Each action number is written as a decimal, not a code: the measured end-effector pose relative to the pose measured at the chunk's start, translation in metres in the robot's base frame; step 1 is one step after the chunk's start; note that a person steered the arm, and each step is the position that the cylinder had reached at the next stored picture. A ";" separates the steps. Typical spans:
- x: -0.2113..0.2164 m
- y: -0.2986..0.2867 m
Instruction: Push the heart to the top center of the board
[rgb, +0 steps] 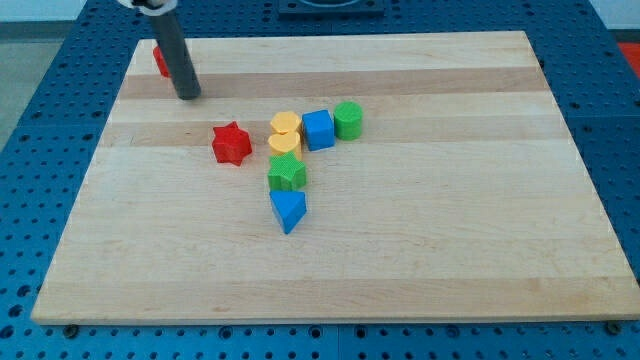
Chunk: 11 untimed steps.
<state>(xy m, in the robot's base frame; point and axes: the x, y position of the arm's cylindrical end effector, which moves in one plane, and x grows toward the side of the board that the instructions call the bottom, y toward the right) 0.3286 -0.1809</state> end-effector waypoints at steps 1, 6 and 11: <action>0.030 0.021; 0.050 0.161; 0.093 0.154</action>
<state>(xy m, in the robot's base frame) 0.4219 -0.0268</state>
